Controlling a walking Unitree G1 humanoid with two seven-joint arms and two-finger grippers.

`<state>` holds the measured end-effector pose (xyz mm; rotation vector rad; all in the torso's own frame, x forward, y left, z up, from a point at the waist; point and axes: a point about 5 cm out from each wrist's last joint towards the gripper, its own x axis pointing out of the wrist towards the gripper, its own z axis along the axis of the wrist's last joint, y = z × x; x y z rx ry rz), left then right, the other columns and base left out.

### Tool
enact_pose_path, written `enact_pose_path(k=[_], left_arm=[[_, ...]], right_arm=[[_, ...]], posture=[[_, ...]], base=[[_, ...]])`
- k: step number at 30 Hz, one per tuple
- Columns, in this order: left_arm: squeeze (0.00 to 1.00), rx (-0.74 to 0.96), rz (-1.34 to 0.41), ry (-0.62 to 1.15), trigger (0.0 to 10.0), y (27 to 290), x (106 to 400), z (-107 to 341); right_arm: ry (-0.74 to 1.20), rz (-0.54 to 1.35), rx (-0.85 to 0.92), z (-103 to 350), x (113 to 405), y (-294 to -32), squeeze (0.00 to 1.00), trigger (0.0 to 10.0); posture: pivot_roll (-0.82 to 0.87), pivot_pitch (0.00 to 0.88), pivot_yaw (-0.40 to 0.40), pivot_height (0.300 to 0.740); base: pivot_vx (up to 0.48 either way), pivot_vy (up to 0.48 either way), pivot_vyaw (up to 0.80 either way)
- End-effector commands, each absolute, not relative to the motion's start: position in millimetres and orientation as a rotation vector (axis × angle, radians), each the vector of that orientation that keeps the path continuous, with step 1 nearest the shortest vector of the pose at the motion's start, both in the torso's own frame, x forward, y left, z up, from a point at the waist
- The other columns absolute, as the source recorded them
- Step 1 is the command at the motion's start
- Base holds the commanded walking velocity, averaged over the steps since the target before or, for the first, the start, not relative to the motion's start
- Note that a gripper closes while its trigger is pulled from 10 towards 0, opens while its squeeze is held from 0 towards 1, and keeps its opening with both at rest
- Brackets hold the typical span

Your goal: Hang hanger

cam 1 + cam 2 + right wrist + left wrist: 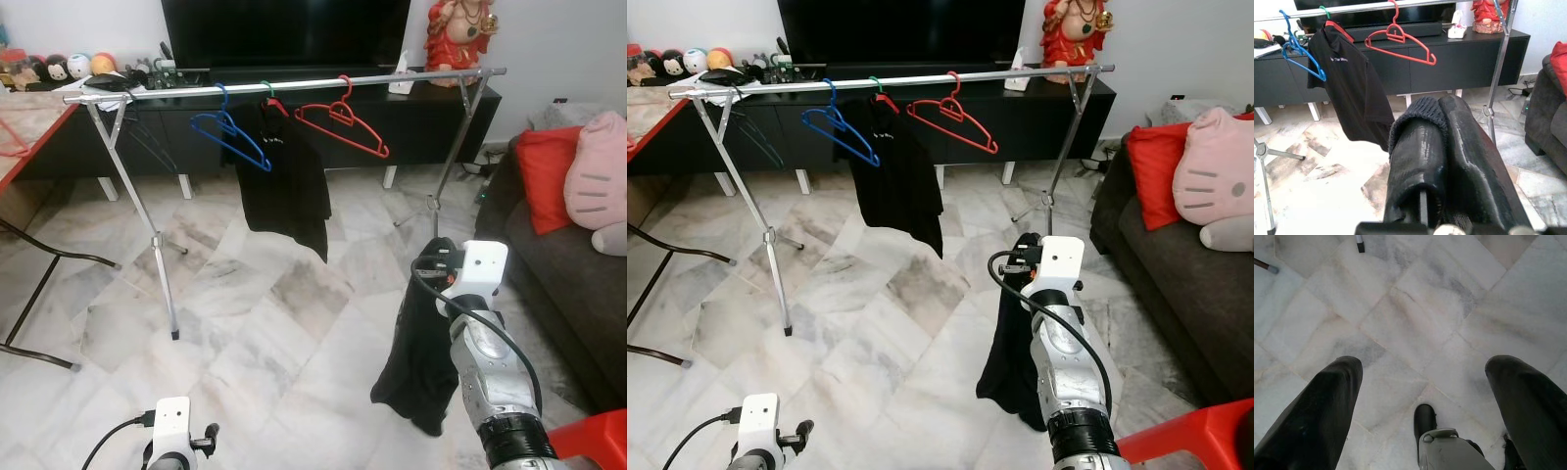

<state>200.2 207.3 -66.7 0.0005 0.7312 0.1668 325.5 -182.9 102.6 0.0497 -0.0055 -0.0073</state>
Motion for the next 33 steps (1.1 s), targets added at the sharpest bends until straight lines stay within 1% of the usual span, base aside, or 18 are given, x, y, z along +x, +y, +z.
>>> enact_pose_path(k=[1, 8, 12, 17, 21, 24, 26, 33], left_arm=[[0.0, -0.014, 0.177, 0.737, 10.0, 209.2, 198.8, -67.3], [0.0, 0.009, 0.164, 0.74, 10.0, 215.3, 199.9, -65.8], [0.0, 0.023, 0.152, 0.748, 10.0, 219.3, 201.3, -64.6], [0.0, 0.037, 0.144, 0.749, 10.0, 222.9, 205.8, -61.8], [0.0, 0.033, 0.155, 0.735, 10.0, 225.0, 212.3, -57.7], [0.0, 0.025, 0.165, 0.72, 10.0, 225.3, 216.2, -55.2], [0.0, 0.014, 0.186, 0.701, 10.0, 226.8, 221.2, -51.8], [0.0, 0.004, 0.218, 0.698, 10.0, 231.5, 220.3, -51.1]], right_arm=[[-0.047, -0.01, 0.056, 111.4, 329.0, -182.6, 0.0, 10.0], [-0.02, -0.019, 0.071, 101.0, 331.3, -178.4, 0.0, 10.0], [0.039, -0.05, 0.088, 82.3, 327.9, -179.6, 0.0, 10.0], [0.114, -0.067, 0.086, 60.8, 321.4, -180.3, 0.0, 10.0], [0.168, -0.089, 0.085, 46.2, 315.7, -184.7, 0.0, 10.0], [0.18, -0.086, 0.081, 44.1, 315.8, -185.8, 0.0, 10.0], [0.196, -0.08, 0.07, 43.2, 318.7, -187.7, 0.0, 10.0], [0.185, -0.082, 0.061, 51.3, 328.1, -193.3, 0.0, 10.0]], posture=[[-0.07, 0.0, -0.019, 0.716], [-0.05, 0.0, 0.01, 0.716], [-0.05, 0.0, 0.054, 0.716], [-0.04, 0.0, 0.067, 0.716], [-0.02, 0.0, 0.054, 0.716], [-0.01, 0.0, 0.043, 0.716], [0.02, 0.0, 0.012, 0.716], [0.04, 0.0, -0.014, 0.716]], base=[[0.262, 0.0, 0.0], [0.275, 0.0, 0.0], [0.286, 0.0, 0.0], [0.289, 0.0, 0.0], [0.293, 0.0, 0.0], [0.292, 0.0, 0.0], [0.291, 0.0, 0.0], [0.29, 0.0, 0.0]])
